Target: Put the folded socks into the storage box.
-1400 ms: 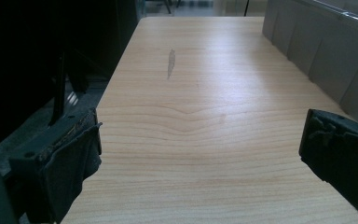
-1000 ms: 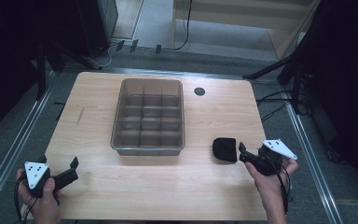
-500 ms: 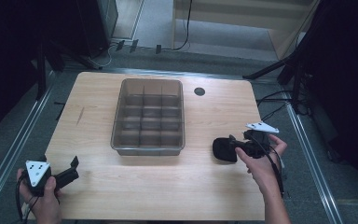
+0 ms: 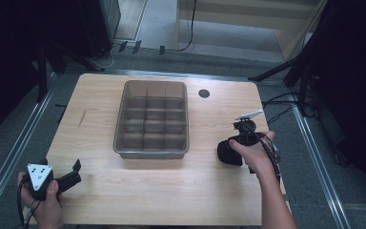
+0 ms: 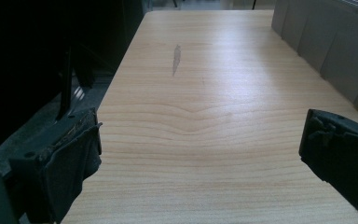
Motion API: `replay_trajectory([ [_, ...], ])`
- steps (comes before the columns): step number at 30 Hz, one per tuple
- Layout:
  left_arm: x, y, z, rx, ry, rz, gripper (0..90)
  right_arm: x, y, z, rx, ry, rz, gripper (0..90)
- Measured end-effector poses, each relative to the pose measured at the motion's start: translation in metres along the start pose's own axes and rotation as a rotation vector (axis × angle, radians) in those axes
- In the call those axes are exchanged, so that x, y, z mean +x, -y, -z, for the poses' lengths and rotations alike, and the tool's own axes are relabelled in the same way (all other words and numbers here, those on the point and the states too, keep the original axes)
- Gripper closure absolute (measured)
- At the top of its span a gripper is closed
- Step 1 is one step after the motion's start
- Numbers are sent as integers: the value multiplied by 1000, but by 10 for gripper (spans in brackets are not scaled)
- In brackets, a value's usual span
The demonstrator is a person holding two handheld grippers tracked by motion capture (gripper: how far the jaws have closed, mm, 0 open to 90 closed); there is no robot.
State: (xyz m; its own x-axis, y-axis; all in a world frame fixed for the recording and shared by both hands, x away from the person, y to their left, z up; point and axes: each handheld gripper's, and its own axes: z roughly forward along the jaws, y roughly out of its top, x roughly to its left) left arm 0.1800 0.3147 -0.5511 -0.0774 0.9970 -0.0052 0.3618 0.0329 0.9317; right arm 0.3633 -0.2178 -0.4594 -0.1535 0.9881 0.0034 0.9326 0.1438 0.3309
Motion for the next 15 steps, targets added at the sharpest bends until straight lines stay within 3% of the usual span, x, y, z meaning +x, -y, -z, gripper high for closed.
replay_trajectory([
  [4, 1, 0, 0, -1, 2, 4, 0, -3, -4, -9, 49, 21, -30, 393],
  [7, 0, 0, 0, 0, 1, 4, 0, -2, -8, -18, 104, -5, -60, 389],
  [15, 0, 0, 0, 1, 1, 4, 0, 10, -9, -34, 178, 7, -49, 397],
])
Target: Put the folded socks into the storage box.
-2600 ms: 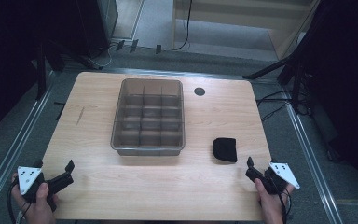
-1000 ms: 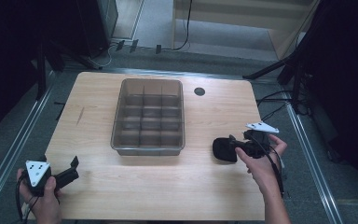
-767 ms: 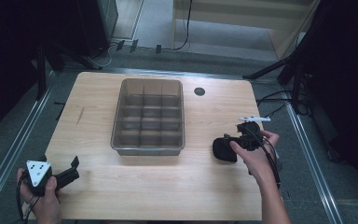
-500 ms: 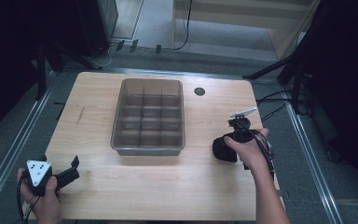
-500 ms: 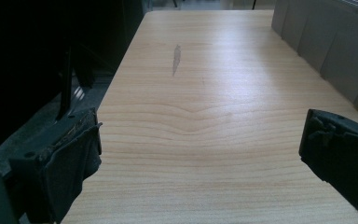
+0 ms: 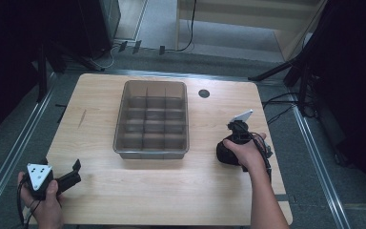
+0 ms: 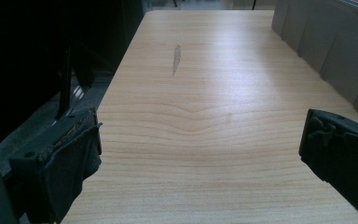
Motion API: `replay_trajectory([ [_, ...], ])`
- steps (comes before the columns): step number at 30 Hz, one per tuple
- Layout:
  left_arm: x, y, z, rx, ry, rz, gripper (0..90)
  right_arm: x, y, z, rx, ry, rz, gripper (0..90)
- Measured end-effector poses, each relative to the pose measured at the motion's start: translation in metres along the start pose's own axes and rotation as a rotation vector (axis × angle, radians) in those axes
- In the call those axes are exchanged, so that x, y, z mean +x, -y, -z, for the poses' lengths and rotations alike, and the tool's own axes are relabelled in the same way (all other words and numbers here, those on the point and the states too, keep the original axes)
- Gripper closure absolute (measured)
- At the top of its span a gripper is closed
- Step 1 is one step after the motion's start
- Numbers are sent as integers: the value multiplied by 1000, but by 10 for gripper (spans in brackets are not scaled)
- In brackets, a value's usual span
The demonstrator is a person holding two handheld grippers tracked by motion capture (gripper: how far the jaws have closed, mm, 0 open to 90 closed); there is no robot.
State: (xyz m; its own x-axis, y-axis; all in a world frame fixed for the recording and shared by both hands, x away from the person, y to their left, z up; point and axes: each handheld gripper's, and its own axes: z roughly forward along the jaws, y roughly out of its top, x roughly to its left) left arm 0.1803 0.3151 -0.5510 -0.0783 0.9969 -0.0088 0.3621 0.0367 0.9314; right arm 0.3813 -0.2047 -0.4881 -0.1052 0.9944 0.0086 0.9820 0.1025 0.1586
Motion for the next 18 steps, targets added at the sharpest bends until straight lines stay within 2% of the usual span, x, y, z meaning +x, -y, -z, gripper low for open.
replay_trajectory([
  [3, 0, 0, 0, 0, 0, 0, 0, 2, -1, -6, 5, 12, 9, 442],
  [4, 0, 0, 0, 0, 0, 0, 0, 4, -1, -10, 9, 17, -1, 452],
  [6, 0, 0, 0, -1, -1, -1, 0, 4, -1, -11, 9, 16, -31, 455],
  [9, 0, 0, 0, -5, -2, -2, 0, 5, -1, -12, 7, 24, -35, 451],
  [13, 0, 0, 1, -9, -2, 0, 0, 2, -1, -12, 8, 6, -29, 451],
  [17, 0, 0, 0, -7, -1, 1, 0, 2, -3, -12, 19, 12, -41, 473],
  [18, 0, 0, 0, -8, -1, 1, 0, 1, -4, -12, 22, 14, -64, 502],
])
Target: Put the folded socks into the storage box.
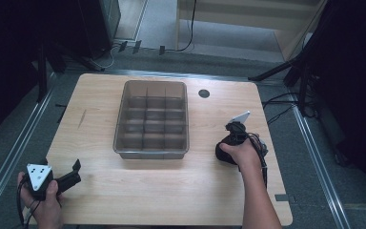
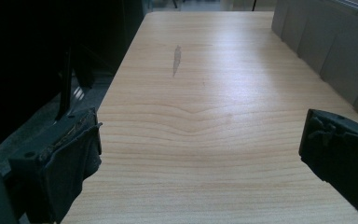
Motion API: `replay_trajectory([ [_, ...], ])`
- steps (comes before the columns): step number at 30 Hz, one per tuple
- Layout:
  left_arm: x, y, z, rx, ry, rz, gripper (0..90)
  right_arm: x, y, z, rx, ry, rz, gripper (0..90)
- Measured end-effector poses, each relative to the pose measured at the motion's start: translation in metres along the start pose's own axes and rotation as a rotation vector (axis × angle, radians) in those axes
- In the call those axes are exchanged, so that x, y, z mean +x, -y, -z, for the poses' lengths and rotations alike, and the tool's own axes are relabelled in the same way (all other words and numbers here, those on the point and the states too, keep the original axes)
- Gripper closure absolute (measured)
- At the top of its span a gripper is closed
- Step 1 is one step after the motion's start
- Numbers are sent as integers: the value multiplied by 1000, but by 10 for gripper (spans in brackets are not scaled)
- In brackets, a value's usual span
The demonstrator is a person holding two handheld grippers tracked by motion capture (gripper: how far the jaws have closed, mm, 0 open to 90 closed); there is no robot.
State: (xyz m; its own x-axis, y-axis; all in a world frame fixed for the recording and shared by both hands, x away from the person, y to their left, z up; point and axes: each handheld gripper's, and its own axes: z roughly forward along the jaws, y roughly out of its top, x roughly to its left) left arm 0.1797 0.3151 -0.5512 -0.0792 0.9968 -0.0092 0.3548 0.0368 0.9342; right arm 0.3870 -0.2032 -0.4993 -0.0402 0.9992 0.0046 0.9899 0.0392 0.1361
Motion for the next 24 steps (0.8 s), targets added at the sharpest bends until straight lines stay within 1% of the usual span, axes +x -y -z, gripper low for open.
replay_trajectory([
  [2, 0, 0, 0, 0, 0, -1, 0, -1, 0, 0, 3, 0, -5, 517],
  [3, 0, 0, 0, 0, 0, 0, 0, -1, -1, 0, 2, -2, -13, 545],
  [4, 0, 0, 0, 1, 0, -2, 0, -3, -1, 1, 3, 0, -17, 609],
  [5, 0, 0, 0, 1, 0, -2, 0, -3, -1, 1, 7, 0, -19, 642],
  [6, 0, 0, 0, 0, -1, -1, 0, -3, -1, 1, 5, 4, -9, 669],
  [7, 0, 0, 0, 0, 0, -2, 0, -3, -1, 1, 5, 4, -9, 669],
  [9, 0, 0, 0, -1, 1, -3, 0, -2, -2, 2, 7, 13, -17, 733],
  [11, 0, 0, 0, 0, 2, -7, 0, -2, -3, 2, 9, 14, -23, 739],
  [13, -1, 0, 0, 0, 6, -9, 0, -4, -5, 3, 17, -2, -37, 750],
  [16, -1, 0, 0, 2, 5, -11, 0, -6, -7, 6, 11, -4, -36, 752],
  [17, -1, 0, 0, 3, 4, -11, 0, -7, -10, 9, -1, -19, -41, 752],
  [18, -1, 0, 0, 4, 4, -12, 0, -7, -10, 10, -4, -23, -44, 753],
  [21, -1, 0, 0, 8, 0, -14, 0, -5, -13, 15, -12, -45, -47, 753],
  [23, -1, 0, -1, 5, 0, -14, 0, -5, -14, 17, -19, -48, -41, 752],
  [24, -1, 0, -1, 6, -1, -13, 0, -2, -16, 21, -21, -53, -40, 752],
])
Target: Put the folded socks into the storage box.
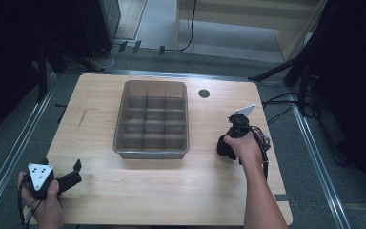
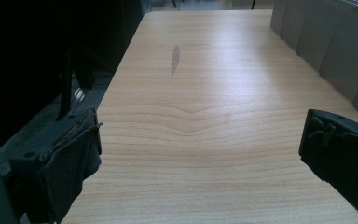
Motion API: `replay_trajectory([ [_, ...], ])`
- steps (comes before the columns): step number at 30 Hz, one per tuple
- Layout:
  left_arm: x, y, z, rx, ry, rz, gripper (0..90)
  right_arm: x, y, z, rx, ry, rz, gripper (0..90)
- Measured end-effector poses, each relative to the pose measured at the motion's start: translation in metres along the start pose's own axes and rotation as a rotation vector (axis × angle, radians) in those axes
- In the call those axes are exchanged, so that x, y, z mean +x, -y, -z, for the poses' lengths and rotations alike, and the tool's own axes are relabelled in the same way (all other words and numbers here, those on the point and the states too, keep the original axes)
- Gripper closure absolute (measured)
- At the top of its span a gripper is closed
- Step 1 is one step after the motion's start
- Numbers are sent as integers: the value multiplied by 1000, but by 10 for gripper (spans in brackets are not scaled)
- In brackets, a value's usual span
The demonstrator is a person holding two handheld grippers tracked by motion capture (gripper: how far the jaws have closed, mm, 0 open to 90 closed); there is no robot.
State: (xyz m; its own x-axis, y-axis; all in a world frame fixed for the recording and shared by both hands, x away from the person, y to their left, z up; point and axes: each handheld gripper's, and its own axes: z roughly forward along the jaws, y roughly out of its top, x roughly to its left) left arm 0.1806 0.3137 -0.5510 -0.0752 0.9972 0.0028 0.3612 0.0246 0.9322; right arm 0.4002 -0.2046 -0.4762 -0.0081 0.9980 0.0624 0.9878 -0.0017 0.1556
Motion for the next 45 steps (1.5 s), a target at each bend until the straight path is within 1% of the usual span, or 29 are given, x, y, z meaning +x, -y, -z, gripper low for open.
replay_trajectory([
  [1, 0, 0, 0, 0, 0, 0, 0, 0, 0, 0, 0, 0, 0, 752],
  [3, 0, 0, 0, 0, 0, 2, 0, 4, -2, 6, -8, -10, 5, 752],
  [6, 0, 0, 0, 0, 3, -2, 0, 8, -4, 11, -14, -11, 13, 752],
  [7, 0, 0, 0, 0, 3, -2, 0, 11, -5, 16, -19, -12, 16, 752],
  [13, -1, 0, 0, -5, -2, 1, 0, 22, -11, 32, -40, -21, 26, 752],
  [14, -1, 0, -1, -3, -6, -2, 0, 22, -11, 32, -40, -21, 26, 752],
  [17, -5, -1, -2, -11, -16, -24, 0, 33, -16, 44, -49, -23, 37, 752],
  [19, -6, -1, -2, -10, -18, -31, 0, 36, -18, 47, -51, -25, 38, 752],
  [20, -7, -1, -3, -12, -16, -36, 0, 42, -20, 54, -58, -28, 47, 752],
  [23, -7, -1, -3, -12, -15, -29, 0, 49, -23, 61, -67, -38, 51, 751],
  [24, -6, -1, -3, -12, -12, -24, 0, 49, -23, 61, -67, -38, 51, 751],
  [25, -5, -1, -3, -10, -13, -21, 0, 54, -24, 64, -71, -34, 64, 752],
  [26, -5, -1, -3, -11, -12, -18, 0, 58, -25, 65, -69, -35, 64, 752],
  [27, -5, -1, -3, -12, -13, -18, 0, 58, -25, 65, -69, -35, 64, 752],
  [30, -5, -1, -3, -11, -13, -18, 0, 72, -29, 73, -79, -49, 79, 752],
  [31, -5, -1, -3, -10, -14, -17, 0, 72, -29, 73, -79, -49, 79, 752],
  [32, -5, -1, -3, -9, -14, -15, 0, 80, -30, 76, -84, -51, 92, 752],
  [33, -5, -1, -3, -9, -14, -14, 0, 80, -30, 76, -84, -51, 92, 752],
  [37, -5, -1, -3, -11, -16, -10, 0, 96, -35, 82, -91, -56, 116, 752],
  [38, -5, -1, -3, -12, -16, -10, 0, 104, -37, 84, -99, -63, 125, 752],
  [39, -5, -1, -3, -11, -16, -11, 0, 104, -37, 84, -99, -63, 125, 752],
  [41, -4, -1, -3, -11, -15, -11, 0, 113, -39, 87, -104, -69, 136, 752],
  [42, -4, -1, -3, -12, -15, -10, 0, 121, -40, 89, -106, -76, 145, 752],
  [43, -4, -1, -3, -12, -14, -9, 0, 126, -40, 89, -106, -80, 146, 752],
  [44, -4, -1, -3, -12, -13, -9, 0, 129, -41, 89, -109, -83, 155, 751],
  [45, -4, -1, -3, -12, -12, -8, 0, 129, -41, 89, -109, -83, 155, 751],
])
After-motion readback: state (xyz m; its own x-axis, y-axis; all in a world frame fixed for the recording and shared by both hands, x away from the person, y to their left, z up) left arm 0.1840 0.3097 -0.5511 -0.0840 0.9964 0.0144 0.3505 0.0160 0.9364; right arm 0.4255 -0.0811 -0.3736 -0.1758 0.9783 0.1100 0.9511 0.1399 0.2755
